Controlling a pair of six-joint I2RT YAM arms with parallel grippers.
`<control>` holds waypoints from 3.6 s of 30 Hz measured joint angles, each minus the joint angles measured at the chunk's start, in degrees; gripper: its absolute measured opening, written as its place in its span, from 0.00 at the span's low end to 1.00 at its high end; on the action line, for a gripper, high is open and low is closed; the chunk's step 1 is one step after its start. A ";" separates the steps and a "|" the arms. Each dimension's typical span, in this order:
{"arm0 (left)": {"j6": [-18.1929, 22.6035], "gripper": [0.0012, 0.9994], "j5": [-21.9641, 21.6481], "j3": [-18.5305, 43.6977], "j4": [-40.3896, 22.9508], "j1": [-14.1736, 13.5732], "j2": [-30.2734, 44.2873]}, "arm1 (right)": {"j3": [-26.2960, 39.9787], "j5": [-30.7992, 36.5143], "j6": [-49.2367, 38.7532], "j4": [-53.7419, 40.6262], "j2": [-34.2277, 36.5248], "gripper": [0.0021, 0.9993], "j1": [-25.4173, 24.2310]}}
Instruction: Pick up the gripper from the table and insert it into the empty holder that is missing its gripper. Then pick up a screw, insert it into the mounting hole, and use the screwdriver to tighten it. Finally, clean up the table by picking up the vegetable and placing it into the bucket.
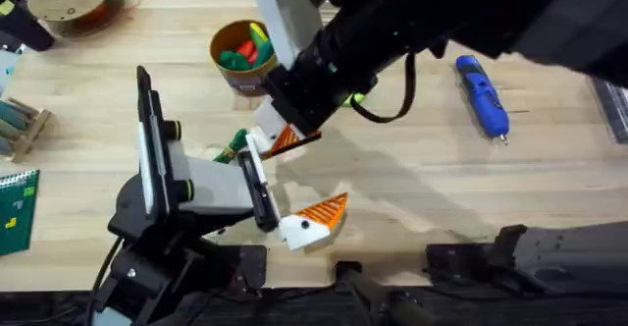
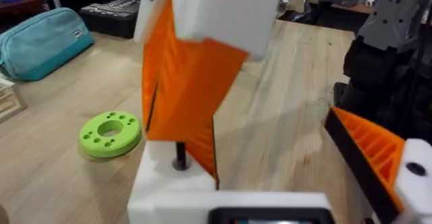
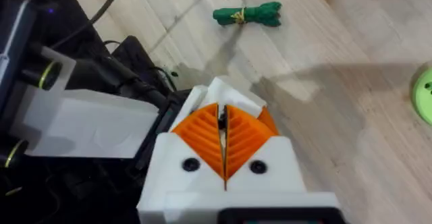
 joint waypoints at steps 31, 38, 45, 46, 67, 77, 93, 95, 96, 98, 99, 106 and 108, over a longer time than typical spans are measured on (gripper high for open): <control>-0.73 0.99 0.02 0.00 -0.02 0.00 0.00 | 0.00 0.13 -0.24 -0.68 -0.05 0.01 -0.02; -0.73 0.99 0.02 0.00 -0.02 0.00 0.00 | 0.00 0.24 -0.24 -0.72 -0.09 0.01 0.00; -0.73 0.99 0.02 0.00 -0.02 0.00 0.00 | 0.00 0.24 -0.24 -0.48 0.09 0.01 -0.02; -0.73 0.99 0.04 0.00 -0.02 0.00 0.00 | 0.00 0.24 -0.24 -0.45 0.27 0.01 0.00; -0.80 0.99 0.18 0.00 -0.02 0.00 0.04 | 0.00 0.22 -0.39 -0.13 0.96 0.01 0.00; -0.78 0.99 0.17 0.00 -0.02 0.00 0.04 | 0.00 0.05 -0.37 -0.09 1.00 0.01 0.14; -1.04 0.99 0.35 0.00 -0.04 0.00 0.04 | 0.00 1.11 -0.17 -0.55 1.96 0.16 0.96; -1.33 0.99 0.37 0.00 -0.09 0.00 0.10 | 0.02 0.66 -0.13 -0.68 1.95 0.44 0.97; -1.51 0.99 0.35 0.00 -0.11 0.00 0.23 | 0.04 0.65 -0.17 -0.76 1.94 0.59 1.11; -2.02 0.99 0.37 0.00 -0.17 0.00 0.62 | 0.04 0.30 -0.42 -0.85 1.81 0.85 1.11; -2.07 0.99 0.39 0.00 -0.17 0.00 0.70 | 0.04 0.26 -0.42 -0.93 1.64 0.87 1.10; -1.13 0.99 0.37 0.00 -0.04 -0.04 0.57 | 0.00 1.36 -1.07 -2.55 -1.90 0.89 -1.56; -1.01 0.99 0.37 0.00 -0.04 -0.04 0.57 | 0.00 1.41 -1.58 -3.46 -3.68 0.89 -2.49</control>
